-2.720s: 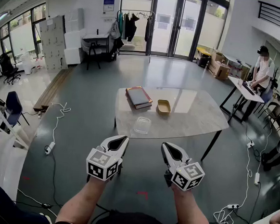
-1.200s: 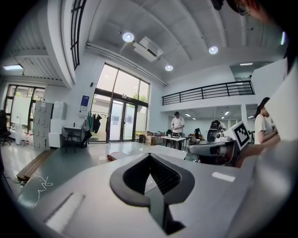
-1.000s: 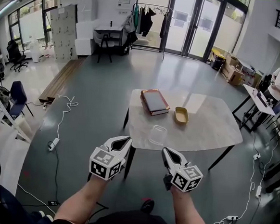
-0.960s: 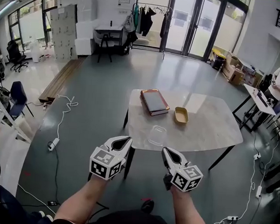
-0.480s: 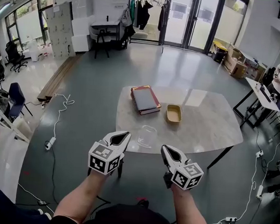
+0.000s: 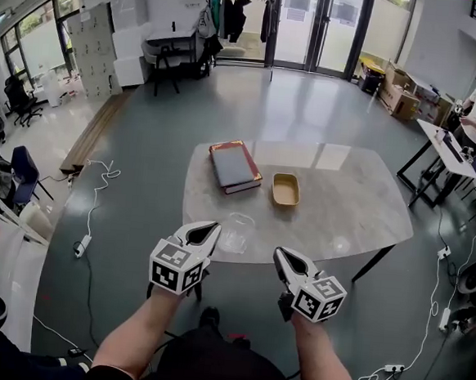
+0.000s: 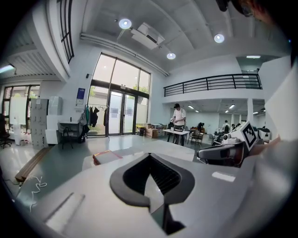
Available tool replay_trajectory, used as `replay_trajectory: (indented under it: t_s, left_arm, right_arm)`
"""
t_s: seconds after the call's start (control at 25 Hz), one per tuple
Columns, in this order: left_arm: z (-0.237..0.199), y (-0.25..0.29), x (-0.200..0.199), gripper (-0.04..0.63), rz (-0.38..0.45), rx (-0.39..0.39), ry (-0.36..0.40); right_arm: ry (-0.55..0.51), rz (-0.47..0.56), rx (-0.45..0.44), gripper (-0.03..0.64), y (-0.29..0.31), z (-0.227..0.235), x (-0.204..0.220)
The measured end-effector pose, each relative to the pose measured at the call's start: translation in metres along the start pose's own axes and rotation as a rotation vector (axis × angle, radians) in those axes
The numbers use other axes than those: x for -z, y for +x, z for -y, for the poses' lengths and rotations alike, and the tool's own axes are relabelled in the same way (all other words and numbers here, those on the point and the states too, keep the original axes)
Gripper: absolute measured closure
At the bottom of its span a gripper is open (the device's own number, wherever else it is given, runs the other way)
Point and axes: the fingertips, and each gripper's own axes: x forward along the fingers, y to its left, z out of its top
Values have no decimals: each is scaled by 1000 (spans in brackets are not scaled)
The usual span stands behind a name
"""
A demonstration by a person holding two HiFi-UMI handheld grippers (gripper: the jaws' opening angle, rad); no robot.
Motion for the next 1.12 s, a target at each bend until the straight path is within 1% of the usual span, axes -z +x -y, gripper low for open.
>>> replay_trajectory:
  t_s: [0.16, 0.4, 0.52, 0.72, 0.96, 1.12]
  left_arm:
    - [-13, 30, 9, 594, -41, 16, -26]
    - [-41, 66, 9, 594, -53, 46, -42]
    - [-58, 77, 5, 594, -55, 53, -49]
    - [-84, 91, 4, 594, -64, 87, -52]
    - [-102, 94, 26, 594, -111, 129, -55]
    - [-101, 100, 47, 592, -180, 144, -74]
  right_arm:
    - [14, -30, 17, 603, 15, 18, 0]
    - [13, -36, 59, 603, 46, 49, -14]
    - [8, -41, 62, 603, 67, 55, -20]
    - [2, -61, 69, 603, 102, 56, -22]
    - [-12, -75, 83, 603, 130, 46, -16]
    - [1, -87, 91, 603, 133, 54, -15]
